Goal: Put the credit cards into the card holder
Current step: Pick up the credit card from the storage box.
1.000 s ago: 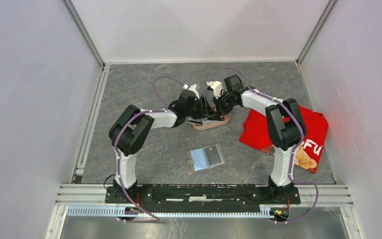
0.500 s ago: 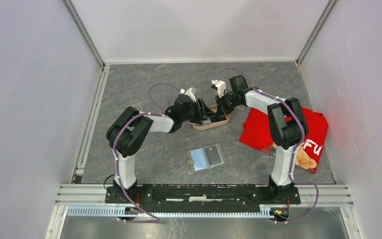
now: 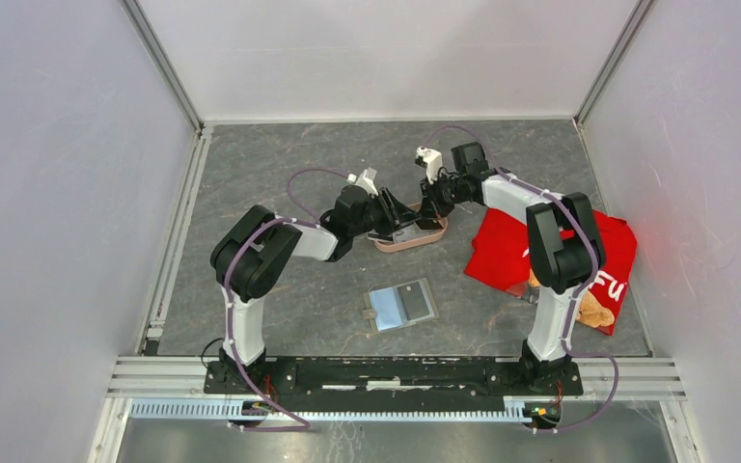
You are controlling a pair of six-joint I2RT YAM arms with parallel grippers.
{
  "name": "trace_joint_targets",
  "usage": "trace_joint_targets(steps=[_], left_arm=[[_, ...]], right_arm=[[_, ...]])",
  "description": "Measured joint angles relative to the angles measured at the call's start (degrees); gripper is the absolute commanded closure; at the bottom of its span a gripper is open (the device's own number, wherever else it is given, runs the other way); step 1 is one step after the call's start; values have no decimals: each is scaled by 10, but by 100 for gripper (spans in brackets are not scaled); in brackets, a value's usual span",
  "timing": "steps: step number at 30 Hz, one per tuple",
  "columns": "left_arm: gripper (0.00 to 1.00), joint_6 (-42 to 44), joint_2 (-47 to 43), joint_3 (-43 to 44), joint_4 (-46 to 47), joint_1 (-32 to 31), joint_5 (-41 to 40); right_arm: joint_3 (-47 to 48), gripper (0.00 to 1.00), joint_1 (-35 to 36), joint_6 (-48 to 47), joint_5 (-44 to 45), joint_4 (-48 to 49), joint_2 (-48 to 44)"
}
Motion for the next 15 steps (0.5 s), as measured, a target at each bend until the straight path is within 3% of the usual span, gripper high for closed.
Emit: trace_joint_targets(steps=[4, 15], left_arm=[[62, -26, 14, -4, 29, 0, -2], [59, -87, 38, -23, 102, -1, -42]], right_arm=[[-6, 93, -4, 3, -14, 9, -8], [-10, 92, -9, 11, -29, 17, -10]])
